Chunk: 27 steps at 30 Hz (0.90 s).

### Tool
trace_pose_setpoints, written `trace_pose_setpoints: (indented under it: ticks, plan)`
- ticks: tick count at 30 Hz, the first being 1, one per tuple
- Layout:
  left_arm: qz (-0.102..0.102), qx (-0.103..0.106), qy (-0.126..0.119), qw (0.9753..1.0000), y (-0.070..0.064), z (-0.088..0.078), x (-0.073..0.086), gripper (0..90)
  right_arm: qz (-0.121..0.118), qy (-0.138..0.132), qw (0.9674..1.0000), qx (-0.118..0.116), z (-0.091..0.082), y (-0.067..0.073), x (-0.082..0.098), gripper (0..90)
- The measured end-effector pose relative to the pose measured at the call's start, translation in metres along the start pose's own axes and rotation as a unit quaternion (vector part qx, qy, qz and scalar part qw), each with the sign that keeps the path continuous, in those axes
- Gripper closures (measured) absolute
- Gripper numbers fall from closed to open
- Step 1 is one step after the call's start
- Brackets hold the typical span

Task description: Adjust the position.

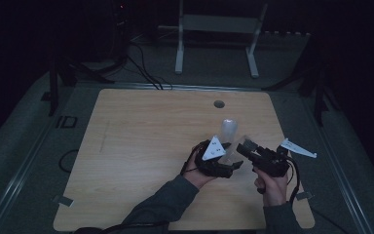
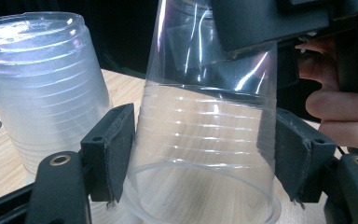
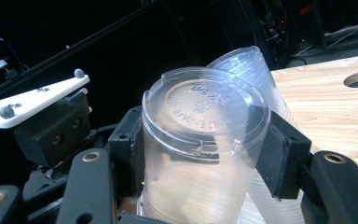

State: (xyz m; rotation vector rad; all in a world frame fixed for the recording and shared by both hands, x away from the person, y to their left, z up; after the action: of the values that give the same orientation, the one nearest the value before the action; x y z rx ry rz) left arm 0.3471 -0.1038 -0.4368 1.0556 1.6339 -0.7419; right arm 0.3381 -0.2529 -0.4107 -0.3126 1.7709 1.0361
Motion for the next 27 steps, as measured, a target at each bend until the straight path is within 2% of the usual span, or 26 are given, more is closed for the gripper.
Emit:
trace_pose_setpoints:
  ticks: [4,5,8,17,22,27]
  plan:
    - [0.003,0.004,0.003,1.0000,-0.001,0.000,0.000,30.3,-0.007,0.005,1.0000,0.002,-0.001,0.000,0.000,38.0]
    - [0.004,0.006,0.004,1.0000,-0.001,0.000,0.000,30.6,-0.022,0.008,0.9997,0.004,-0.002,0.001,0.000,36.5]
    - [0.004,0.009,0.004,0.9999,-0.001,-0.001,-0.001,30.8,-0.035,0.016,0.9992,0.007,-0.003,0.002,0.001,34.9]
    - [0.009,0.016,0.003,0.9998,-0.002,-0.004,-0.005,30.9,-0.047,0.029,0.9985,0.000,-0.008,0.003,0.002,32.0]
    - [0.004,0.011,0.000,0.9999,0.002,-0.008,-0.006,31.1,-0.056,0.043,0.9975,-0.004,-0.010,0.004,0.005,30.5]
    - [-0.002,0.004,-0.005,1.0000,0.010,-0.014,-0.008,31.3,-0.064,0.049,0.9967,0.006,-0.015,-0.001,0.005,32.1]
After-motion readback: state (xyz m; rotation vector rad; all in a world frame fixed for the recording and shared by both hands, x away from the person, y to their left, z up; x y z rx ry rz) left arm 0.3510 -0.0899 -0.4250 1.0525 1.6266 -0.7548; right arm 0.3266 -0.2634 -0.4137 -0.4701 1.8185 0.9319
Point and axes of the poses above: each handheld gripper's, and its own axes: z roughly forward along the jaws, x roughly out of its underside, y roughly to its left, the point moved 5 cm from there along z, roughly forward along the jaws, and after that the axes turned 1 degree about z, right-handed, at the moved point
